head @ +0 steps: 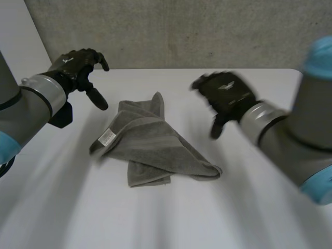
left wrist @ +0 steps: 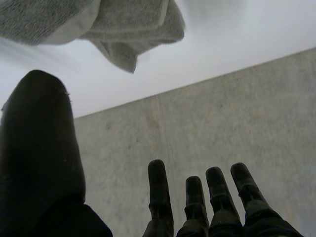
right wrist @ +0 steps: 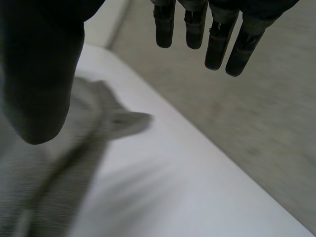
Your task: Fold the towel.
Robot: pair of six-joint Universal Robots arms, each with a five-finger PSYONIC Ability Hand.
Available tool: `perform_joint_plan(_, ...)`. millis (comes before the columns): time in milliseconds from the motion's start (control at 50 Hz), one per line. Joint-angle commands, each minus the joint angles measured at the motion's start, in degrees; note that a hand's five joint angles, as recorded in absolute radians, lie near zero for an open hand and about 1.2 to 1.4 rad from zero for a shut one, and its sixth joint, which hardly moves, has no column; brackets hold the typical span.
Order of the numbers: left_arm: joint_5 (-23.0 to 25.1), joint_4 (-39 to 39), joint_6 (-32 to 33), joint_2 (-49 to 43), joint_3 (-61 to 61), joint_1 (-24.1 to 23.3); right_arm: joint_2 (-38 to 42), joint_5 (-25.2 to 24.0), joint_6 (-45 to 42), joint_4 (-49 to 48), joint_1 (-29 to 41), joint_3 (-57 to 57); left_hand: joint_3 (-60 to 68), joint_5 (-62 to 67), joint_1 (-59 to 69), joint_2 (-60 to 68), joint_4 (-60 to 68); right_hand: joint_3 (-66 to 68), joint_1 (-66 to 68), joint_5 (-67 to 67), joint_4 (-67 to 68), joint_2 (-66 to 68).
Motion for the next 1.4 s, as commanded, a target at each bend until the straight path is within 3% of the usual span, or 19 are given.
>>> perform_joint_plan(20, 0.42, 0.18, -0.05, -5.16, 2.21, 2.76, 10.65, -0.69, -4.6, -5.39, 8.78, -5.38, -2.55, -1.04, -3.19, -2.39, -2.88, -4.13, -3.1, -3.23, -4.33, -4.34)
perform_joint_plan(180, 1.65, 1.06, 0.3, -7.53, 2.38, 3.47, 27.0, 1.86, -5.39, -6.01, 15.63, -21.12, 1.66, 3.16, 1.01, 1.81, 1.32, -0.18, 0.86, 0.73, -0.38, -0.39)
perform_joint_plan(280, 2.36, 0.88, 3.37, -9.81, 2.38, 3.47, 38.58, 10.46, -7.41, -0.75, 15.99, -35.32, 0.83, 2.33, 0.19, 0.98, 0.49, -0.68, 0.35, 0.22, -0.88, -0.89)
perform_joint_plan(460, 2.53, 0.8, 13.75, -12.81, 1.94, 3.39, 46.87, 9.86, -7.76, 1.29, 15.99, -44.85, -1.87, -0.36, -2.51, -1.71, -2.21, 2.68, 3.71, 3.58, 2.48, 2.47)
perform_joint_plan(500, 2.53, 0.88, 13.84, -12.89, 1.94, 3.39, 48.27, 9.6, -8.37, 3.03, 15.9, -46.16, -1.87, -0.36, -2.51, -1.71, -2.21, 22.08, 23.11, 22.98, 21.88, 21.87)
perform_joint_plan(520, 2.53, 0.88, 13.84, -12.9, 1.94, 3.39, 48.27, 9.6, -8.38, 3.04, 15.9, -46.17, -1.87, -0.36, -2.51, -1.71, -2.21, 22.19, 23.23, 23.1, 22.0, 21.98)
perform_joint_plan(540, 2.53, 0.88, 13.84, -12.9, 1.94, 3.39, 48.45, 9.6, -8.81, 4.35, 15.9, -46.34, -1.87, -0.36, -2.51, -1.71, -2.21, 41.51, 42.55, 42.41, 41.31, 41.3)
perform_joint_plan(560, 2.53, 0.88, 13.75, -12.81, 1.94, 3.39, 47.93, 9.95, -8.55, 5.75, 15.72, -46.43, -1.87, -0.36, -2.51, -1.71, -2.21, 65.62, 66.66, 66.53, 65.43, 65.41)
perform_joint_plan(680, 2.53, 0.88, 13.66, -12.28, 1.94, 3.47, 40.71, 9.95, -6.27, 7.97, 14.14, -41.6, -1.87, -0.36, -2.51, -1.71, -2.21, 65.87, 66.9, 66.77, 65.67, 65.66)
perform_joint_plan(740, 2.45, 0.88, 13.58, -12.28, 1.85, 3.47, 27.84, 8.46, -5.3, 7.97, 10.37, -27.49, -1.87, -0.36, -2.51, -1.71, -2.21, 65.87, 66.9, 66.77, 65.67, 65.66)
perform_joint_plan(760, 2.45, 0.88, 13.58, -12.19, 1.77, 3.47, 27.79, 8.46, -5.3, 7.97, 10.36, -27.45, -1.87, -0.36, -2.51, -1.71, -2.21, 65.87, 66.9, 66.77, 65.67, 65.66)
perform_joint_plan(800, 2.45, 0.88, 13.58, -12.1, 1.68, 3.47, 19.66, 6.18, -8.53, 8.14, 7.3, -18.18, -2.04, -0.53, -2.68, -1.88, -2.38, 65.87, 66.9, 66.77, 65.67, 65.66)
perform_joint_plan(920, 2.45, 0.71, 13.66, -11.93, 1.24, 3.12, 10.39, 2.65, -16.73, 8.14, 2.71, -6.53, -2.04, -0.53, -2.68, -1.88, -2.38, 65.87, 66.9, 66.77, 65.67, 65.66)
perform_joint_plan(960, 2.45, 0.53, 13.75, -12.02, 1.06, 2.6, 5.84, 0.21, -23.55, 8.23, -1.83, 0.82, -2.37, -0.87, -3.01, -2.22, -2.71, 65.87, 66.9, 66.77, 65.67, 65.66)
perform_joint_plan(1120, 3.85, 0.88, 13.93, -11.93, -0.43, 0.05, -1.46, -6.21, -40.78, 8.4, -14.31, 13.06, -3.05, -1.54, -3.69, -2.89, -3.39, 65.87, 66.9, 66.77, 65.67, 65.66)
perform_joint_plan(1300, 4.2, 1.32, 13.93, -12.63, -1.31, -3.38, -3.58, -6.93, -45.64, 9.46, -21.02, 15.8, -3.38, -1.88, -4.02, -3.23, -3.72, 63.91, 64.94, 64.81, 63.71, 63.7)
perform_joint_plan(1360, 4.2, 3.07, 13.93, -12.81, -2.53, -4.17, -5.08, -6.66, -45.55, 9.46, -21.54, 15.36, -3.38, -1.88, -4.02, -3.23, -3.72, 54.83, 55.86, 55.73, 54.63, 54.62)
perform_joint_plan(1380, 4.12, 4.47, 13.93, -12.89, -3.15, -4.61, -5.43, -7.01, -45.29, 9.37, -21.98, 15.1, -3.38, -1.88, -4.02, -3.23, -3.72, 42.67, 43.7, 43.57, 42.47, 42.46)
perform_joint_plan(1400, 4.12, 4.49, 13.93, -12.9, -3.16, -4.61, -5.43, -7.01, -45.29, 9.37, -21.98, 15.09, -3.38, -1.88, -4.02, -3.23, -3.72, 42.55, 43.58, 43.45, 42.35, 42.34)
